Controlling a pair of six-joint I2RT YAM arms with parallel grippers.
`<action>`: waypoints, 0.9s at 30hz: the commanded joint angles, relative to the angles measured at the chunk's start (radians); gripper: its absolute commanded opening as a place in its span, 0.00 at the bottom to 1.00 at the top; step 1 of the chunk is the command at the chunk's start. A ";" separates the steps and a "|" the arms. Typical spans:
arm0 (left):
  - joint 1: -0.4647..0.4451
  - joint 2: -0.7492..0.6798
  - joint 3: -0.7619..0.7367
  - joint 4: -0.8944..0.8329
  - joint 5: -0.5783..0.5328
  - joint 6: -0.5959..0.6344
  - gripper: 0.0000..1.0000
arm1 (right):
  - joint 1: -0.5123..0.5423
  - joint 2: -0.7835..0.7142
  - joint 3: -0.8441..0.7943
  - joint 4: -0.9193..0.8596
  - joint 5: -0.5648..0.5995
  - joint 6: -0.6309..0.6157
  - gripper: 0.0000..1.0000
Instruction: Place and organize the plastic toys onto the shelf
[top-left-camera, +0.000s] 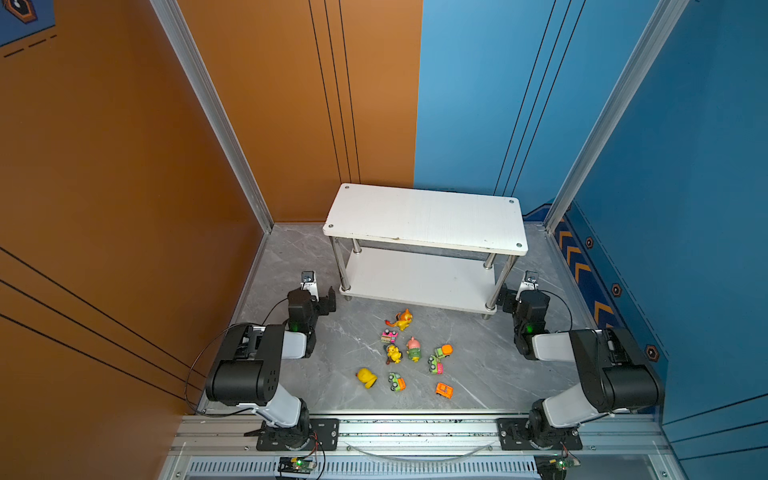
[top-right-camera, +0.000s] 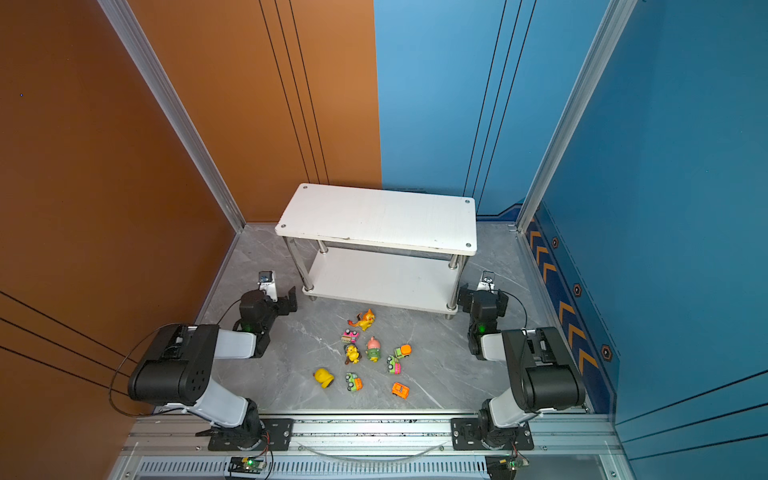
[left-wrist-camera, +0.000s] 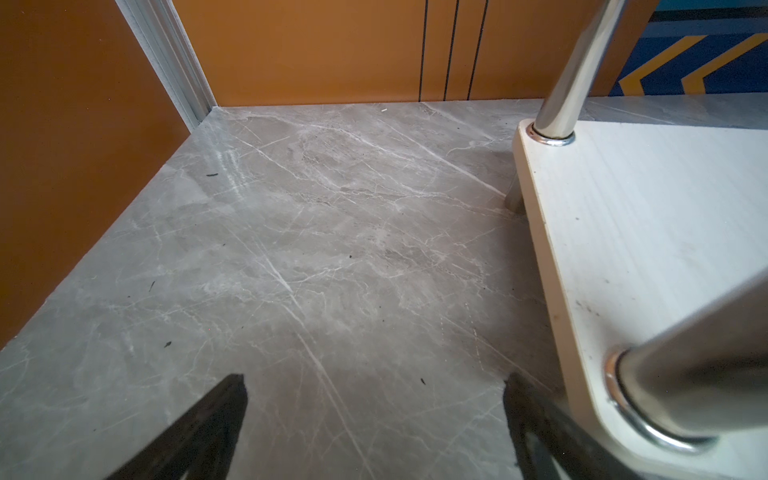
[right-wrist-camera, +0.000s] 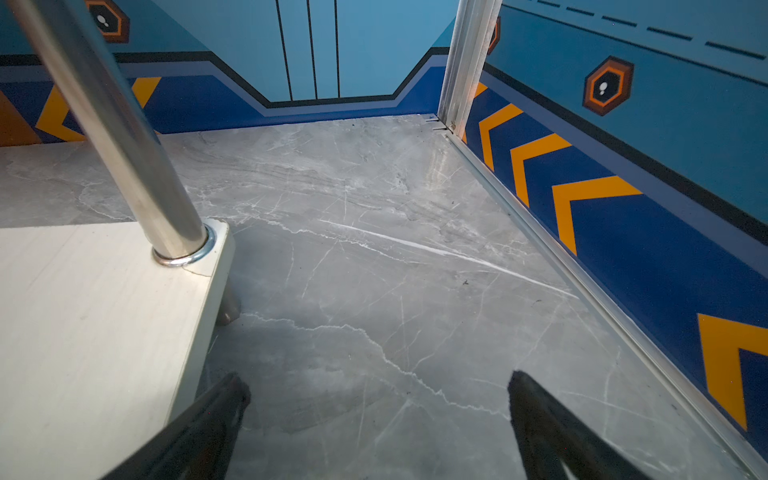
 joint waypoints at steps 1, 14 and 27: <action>0.006 -0.011 0.004 -0.002 0.020 -0.011 0.98 | -0.001 -0.002 0.002 0.005 0.004 0.006 1.00; 0.004 -0.010 0.005 -0.001 0.013 -0.009 0.98 | -0.002 -0.002 0.003 0.003 0.004 0.006 1.00; -0.020 -0.286 -0.062 -0.099 -0.244 -0.064 0.98 | 0.060 -0.255 -0.006 -0.183 0.179 -0.005 1.00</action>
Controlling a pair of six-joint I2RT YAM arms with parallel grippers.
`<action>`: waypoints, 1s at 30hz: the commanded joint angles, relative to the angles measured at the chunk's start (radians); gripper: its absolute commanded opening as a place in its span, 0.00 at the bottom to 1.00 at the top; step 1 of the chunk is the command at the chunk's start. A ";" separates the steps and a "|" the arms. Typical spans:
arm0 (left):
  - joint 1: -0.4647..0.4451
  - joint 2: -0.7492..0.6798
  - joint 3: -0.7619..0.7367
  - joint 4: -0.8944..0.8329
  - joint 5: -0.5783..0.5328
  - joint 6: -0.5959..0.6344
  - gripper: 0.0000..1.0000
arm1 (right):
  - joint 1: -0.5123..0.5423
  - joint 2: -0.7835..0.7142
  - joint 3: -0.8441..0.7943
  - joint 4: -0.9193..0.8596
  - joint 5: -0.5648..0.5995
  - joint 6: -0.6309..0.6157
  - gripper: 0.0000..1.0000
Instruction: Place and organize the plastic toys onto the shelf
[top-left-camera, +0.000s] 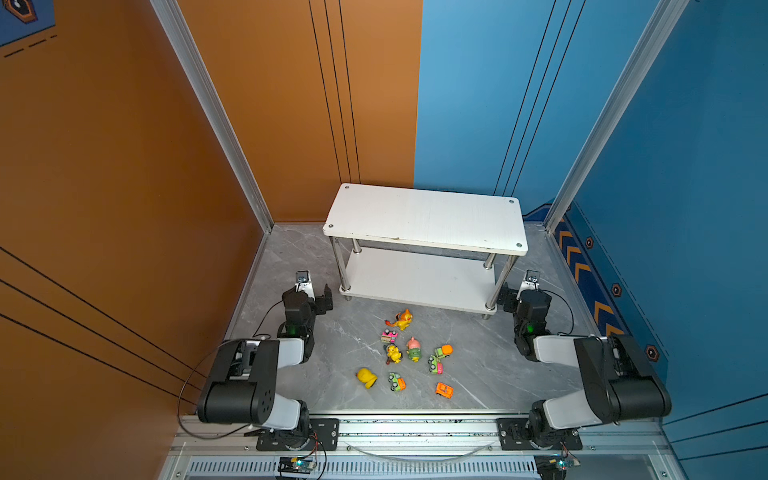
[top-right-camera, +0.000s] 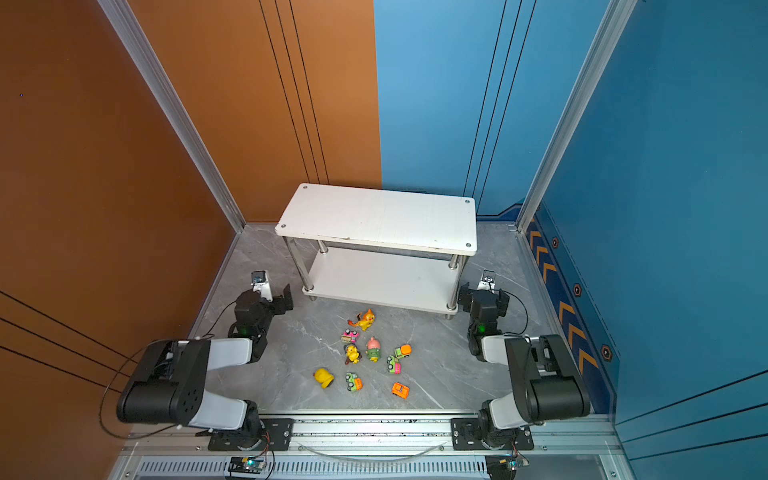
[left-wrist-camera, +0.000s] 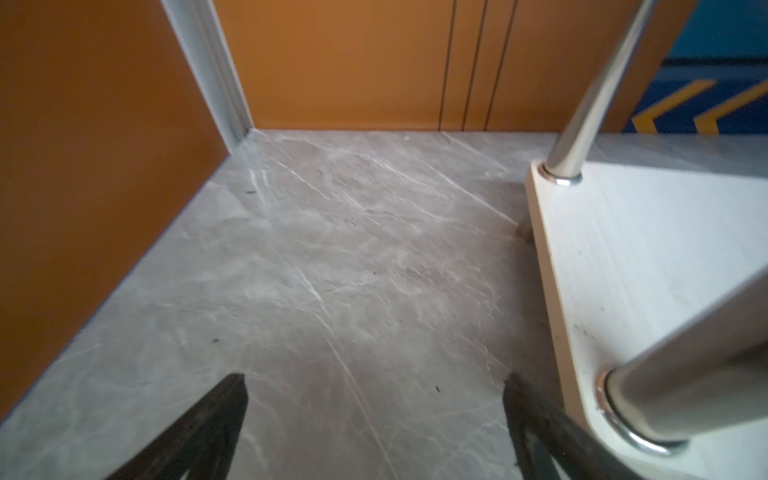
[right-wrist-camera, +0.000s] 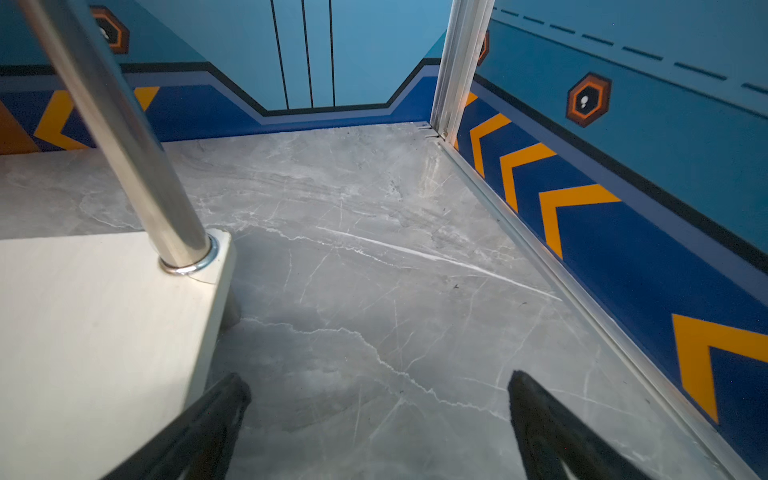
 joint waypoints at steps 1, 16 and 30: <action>-0.028 -0.142 -0.014 -0.085 -0.213 -0.065 0.98 | 0.034 -0.194 -0.015 -0.138 0.173 0.019 1.00; -0.006 -0.407 0.225 -0.868 -0.214 -0.527 0.93 | 0.278 -0.799 0.081 -1.149 0.315 0.406 0.85; -0.162 -0.451 0.156 -0.761 0.108 -0.484 0.62 | 0.381 -0.671 0.114 -0.944 0.044 0.257 0.56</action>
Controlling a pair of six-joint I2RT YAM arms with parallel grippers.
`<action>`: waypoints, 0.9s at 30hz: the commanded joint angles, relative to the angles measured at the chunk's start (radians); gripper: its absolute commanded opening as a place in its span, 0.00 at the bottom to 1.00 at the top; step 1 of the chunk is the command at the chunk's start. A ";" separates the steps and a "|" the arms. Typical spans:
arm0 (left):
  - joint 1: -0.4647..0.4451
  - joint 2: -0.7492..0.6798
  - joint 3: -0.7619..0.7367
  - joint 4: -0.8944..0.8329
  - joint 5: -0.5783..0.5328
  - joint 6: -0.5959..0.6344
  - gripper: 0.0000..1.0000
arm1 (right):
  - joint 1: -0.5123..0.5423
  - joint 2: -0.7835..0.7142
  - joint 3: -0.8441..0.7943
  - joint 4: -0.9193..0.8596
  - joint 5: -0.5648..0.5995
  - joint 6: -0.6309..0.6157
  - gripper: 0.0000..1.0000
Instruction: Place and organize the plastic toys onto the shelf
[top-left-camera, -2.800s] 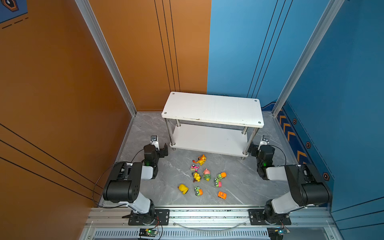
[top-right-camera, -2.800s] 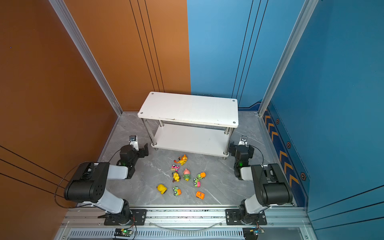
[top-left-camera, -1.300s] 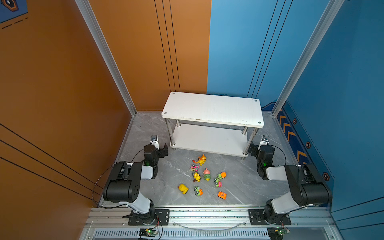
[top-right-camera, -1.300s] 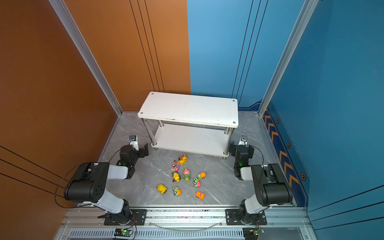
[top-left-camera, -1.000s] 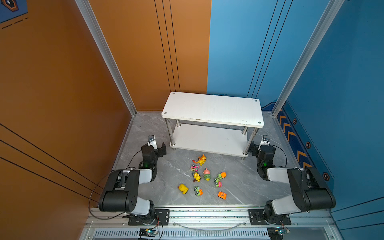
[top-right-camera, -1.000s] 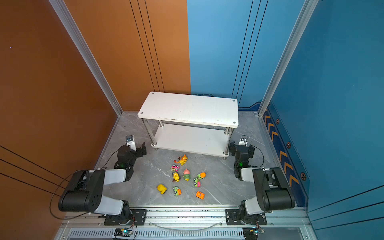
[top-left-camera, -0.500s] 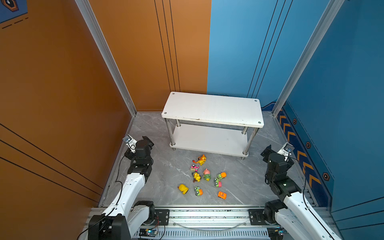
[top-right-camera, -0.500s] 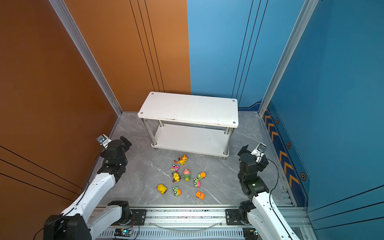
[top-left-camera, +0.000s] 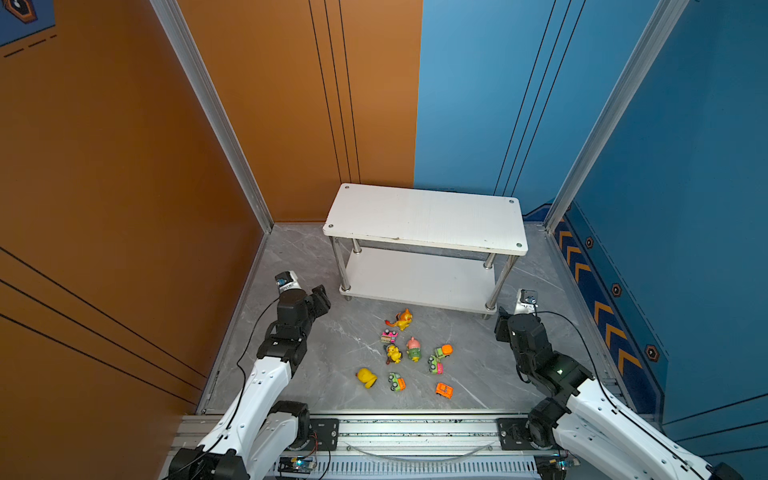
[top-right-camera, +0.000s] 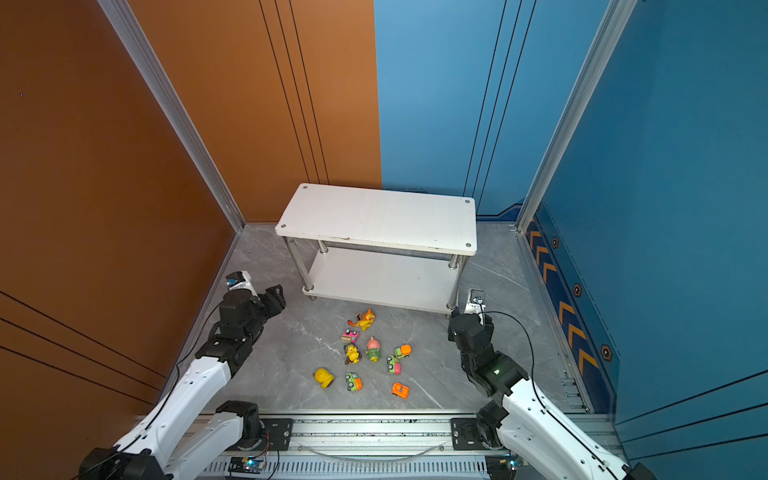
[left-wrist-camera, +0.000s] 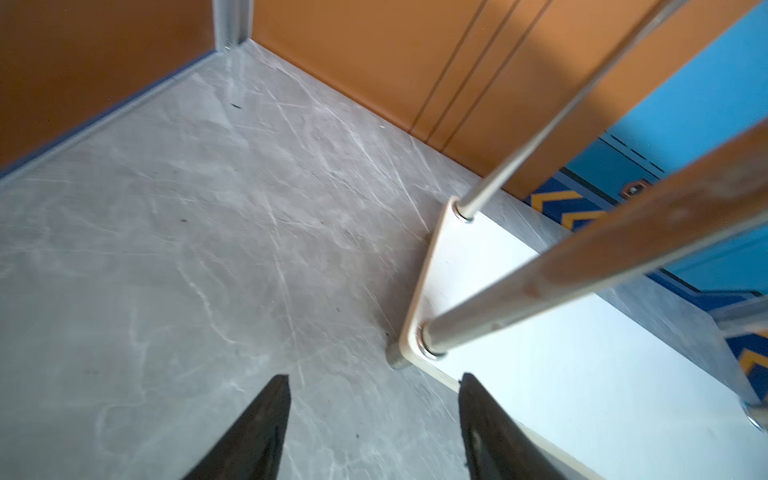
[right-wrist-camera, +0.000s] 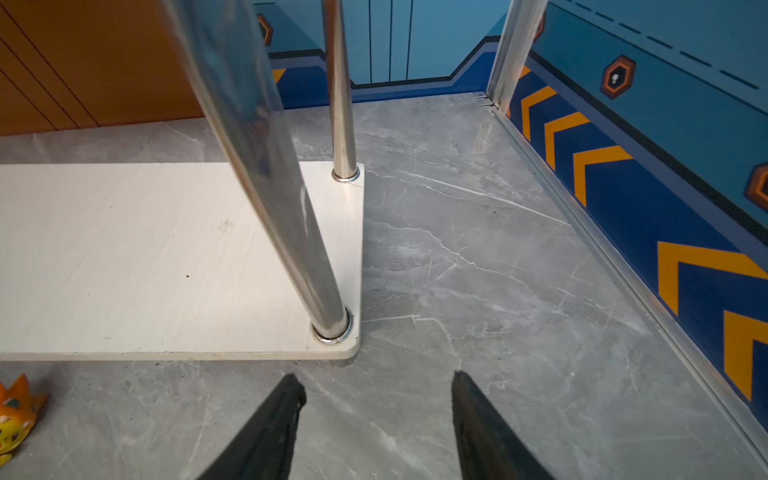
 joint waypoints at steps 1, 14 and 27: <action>-0.053 0.030 0.001 0.051 0.055 0.019 0.61 | -0.089 0.033 0.032 0.091 -0.176 -0.040 0.56; -0.259 0.264 0.107 0.132 -0.024 0.041 0.55 | -0.328 0.329 0.175 0.253 -0.467 -0.067 0.51; -0.330 0.386 0.237 0.149 -0.006 0.113 0.54 | -0.367 0.512 0.297 0.301 -0.465 -0.039 0.55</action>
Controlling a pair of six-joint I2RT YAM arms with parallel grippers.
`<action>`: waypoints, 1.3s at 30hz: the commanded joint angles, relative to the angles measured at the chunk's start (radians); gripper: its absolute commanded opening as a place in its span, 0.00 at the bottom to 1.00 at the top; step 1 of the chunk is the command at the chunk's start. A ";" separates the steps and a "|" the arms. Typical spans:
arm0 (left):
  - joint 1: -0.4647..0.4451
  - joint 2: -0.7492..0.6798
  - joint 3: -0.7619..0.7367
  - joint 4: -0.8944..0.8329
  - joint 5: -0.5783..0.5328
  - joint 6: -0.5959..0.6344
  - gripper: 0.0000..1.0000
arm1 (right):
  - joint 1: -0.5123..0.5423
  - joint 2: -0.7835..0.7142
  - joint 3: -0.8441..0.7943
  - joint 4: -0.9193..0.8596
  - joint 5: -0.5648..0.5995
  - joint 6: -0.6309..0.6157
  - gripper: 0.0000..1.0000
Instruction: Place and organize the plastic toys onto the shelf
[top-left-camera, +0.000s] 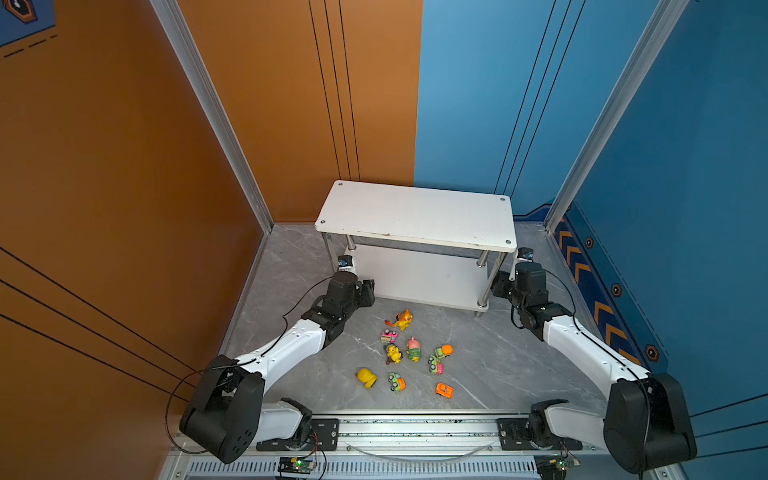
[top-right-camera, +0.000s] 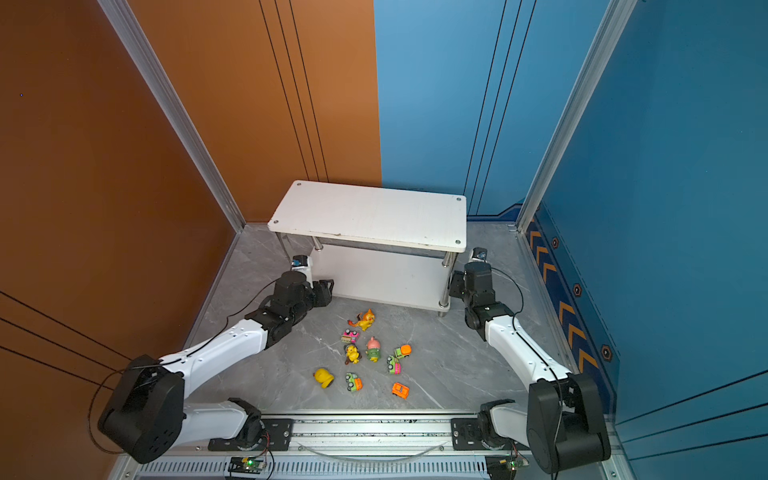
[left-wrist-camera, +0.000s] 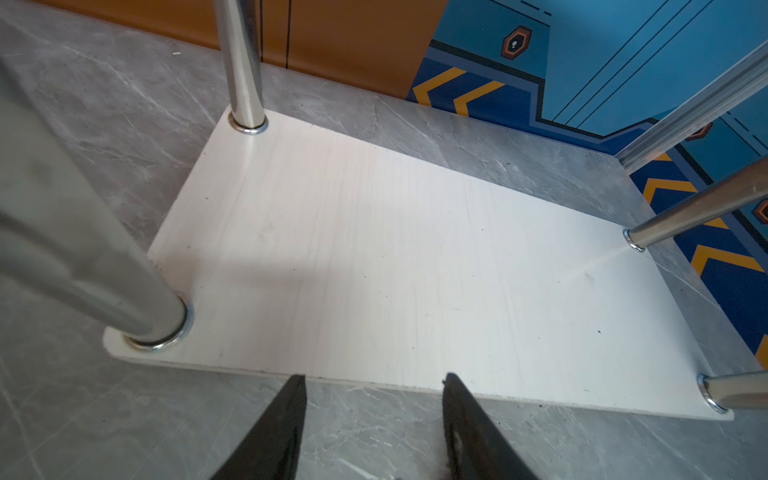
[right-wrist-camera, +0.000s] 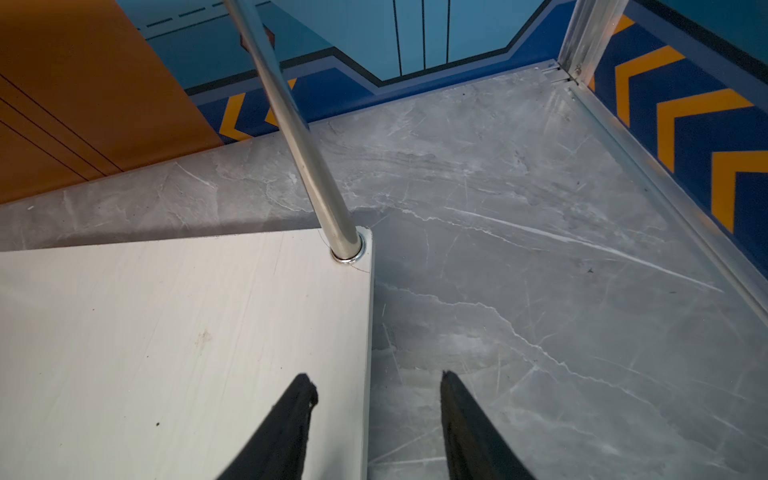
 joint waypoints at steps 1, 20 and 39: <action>-0.009 -0.027 0.021 0.010 -0.006 0.041 0.54 | -0.005 -0.038 0.013 0.012 -0.023 0.016 0.57; 0.140 -0.307 -0.128 0.068 -0.189 0.115 0.82 | 0.383 -0.343 -0.163 -0.164 0.256 -0.097 0.81; 0.125 -0.115 -0.047 0.119 -0.088 0.075 0.83 | -0.087 -0.023 -0.017 0.113 -0.138 -0.112 0.79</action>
